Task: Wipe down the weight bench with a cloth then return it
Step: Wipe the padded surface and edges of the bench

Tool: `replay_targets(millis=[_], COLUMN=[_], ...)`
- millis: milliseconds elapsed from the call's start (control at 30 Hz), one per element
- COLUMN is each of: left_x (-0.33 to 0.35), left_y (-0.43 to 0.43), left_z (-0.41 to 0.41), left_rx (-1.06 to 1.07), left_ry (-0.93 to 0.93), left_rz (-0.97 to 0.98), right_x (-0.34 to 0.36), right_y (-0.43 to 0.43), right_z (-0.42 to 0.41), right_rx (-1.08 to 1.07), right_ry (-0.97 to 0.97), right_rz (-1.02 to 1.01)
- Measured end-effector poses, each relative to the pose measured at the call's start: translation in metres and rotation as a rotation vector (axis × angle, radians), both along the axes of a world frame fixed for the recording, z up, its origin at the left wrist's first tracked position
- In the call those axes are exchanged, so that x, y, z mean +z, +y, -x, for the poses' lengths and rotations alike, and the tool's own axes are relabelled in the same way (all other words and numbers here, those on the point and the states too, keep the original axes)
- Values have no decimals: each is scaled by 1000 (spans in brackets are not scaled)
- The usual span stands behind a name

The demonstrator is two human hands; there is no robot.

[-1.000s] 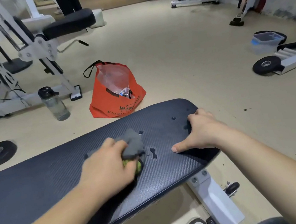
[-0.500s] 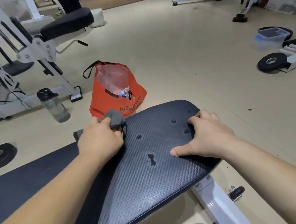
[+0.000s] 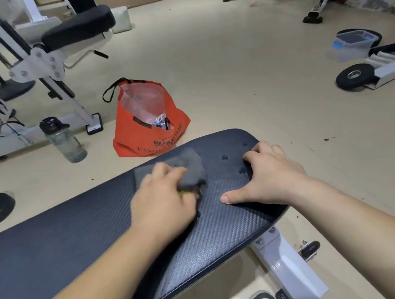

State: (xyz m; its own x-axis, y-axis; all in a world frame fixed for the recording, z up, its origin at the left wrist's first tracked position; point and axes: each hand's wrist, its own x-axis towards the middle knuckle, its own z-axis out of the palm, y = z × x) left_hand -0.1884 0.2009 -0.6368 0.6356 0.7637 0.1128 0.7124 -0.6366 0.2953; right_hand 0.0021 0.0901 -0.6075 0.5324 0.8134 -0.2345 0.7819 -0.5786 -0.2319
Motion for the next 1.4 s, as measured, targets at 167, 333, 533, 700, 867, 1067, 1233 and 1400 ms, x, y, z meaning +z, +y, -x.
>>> replay_targets(millis=[167,333,533,700,867,1067,1233,1400], left_x=[8,7,22,14,1,18,16,22], left_y=[-20,1,-62,0,-13,36,-33,-55], left_z=[29,5,12,-13,-56,-86,-99,-90], left_rx=[-332,155,-273,63,206,105,19,-297], left_ry=[9,67,110,124,5,51,59,62], left_rz=[36,-32,19,-13,83,148,90,173], right_x=[7,5,-9,-21,-24,-26,-27,-28], right_y=[-12,-27,-26,-20,-18,-20,-23,-25], right_z=[-15,-33,-43,-44,-47,-51,-54,-56], right_rx=[46,-99,-249,-237,-292,-324,-335,-400], right_ry=[157,375,342,301,322,362,399,495], right_rz=[13,-250,-325,-326,-329,-348,-400,-478])
